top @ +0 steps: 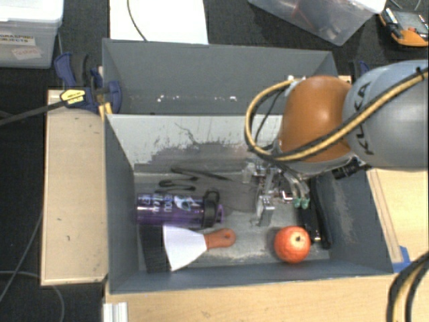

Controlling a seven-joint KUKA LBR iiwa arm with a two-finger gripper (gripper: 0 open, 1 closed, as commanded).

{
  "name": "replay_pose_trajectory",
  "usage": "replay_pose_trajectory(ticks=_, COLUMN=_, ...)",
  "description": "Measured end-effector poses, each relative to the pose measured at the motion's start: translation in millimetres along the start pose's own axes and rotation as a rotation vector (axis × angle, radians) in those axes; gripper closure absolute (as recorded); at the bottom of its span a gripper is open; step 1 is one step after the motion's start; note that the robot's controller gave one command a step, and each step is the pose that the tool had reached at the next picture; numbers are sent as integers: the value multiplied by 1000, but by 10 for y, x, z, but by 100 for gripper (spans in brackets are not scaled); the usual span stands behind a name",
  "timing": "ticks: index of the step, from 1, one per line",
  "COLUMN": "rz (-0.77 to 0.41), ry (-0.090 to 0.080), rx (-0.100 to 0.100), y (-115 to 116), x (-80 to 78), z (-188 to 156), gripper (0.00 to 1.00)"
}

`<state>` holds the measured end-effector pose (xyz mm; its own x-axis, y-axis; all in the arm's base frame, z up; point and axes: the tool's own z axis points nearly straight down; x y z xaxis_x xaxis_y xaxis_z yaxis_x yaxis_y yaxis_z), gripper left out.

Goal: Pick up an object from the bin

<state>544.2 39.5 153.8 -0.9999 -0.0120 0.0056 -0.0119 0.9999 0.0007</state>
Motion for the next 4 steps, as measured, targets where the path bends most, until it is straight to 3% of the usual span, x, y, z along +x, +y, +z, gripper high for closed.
replay_pose_trajectory(ticks=1, rz=2, ry=-8, rx=0, y=-2, x=-18, z=-45, gripper=0)
replay_pose_trajectory(ticks=2, rz=-6, ry=-9, rx=-2, y=145, x=-484, z=828, gripper=0)
replay_pose_trajectory(ticks=3, rz=40, ry=-19, rx=-2, y=155, x=-453, z=228, gripper=0)
replay_pose_trajectory(ticks=4, rz=102, ry=-3, rx=-2, y=-70, x=-473, z=535, gripper=0)
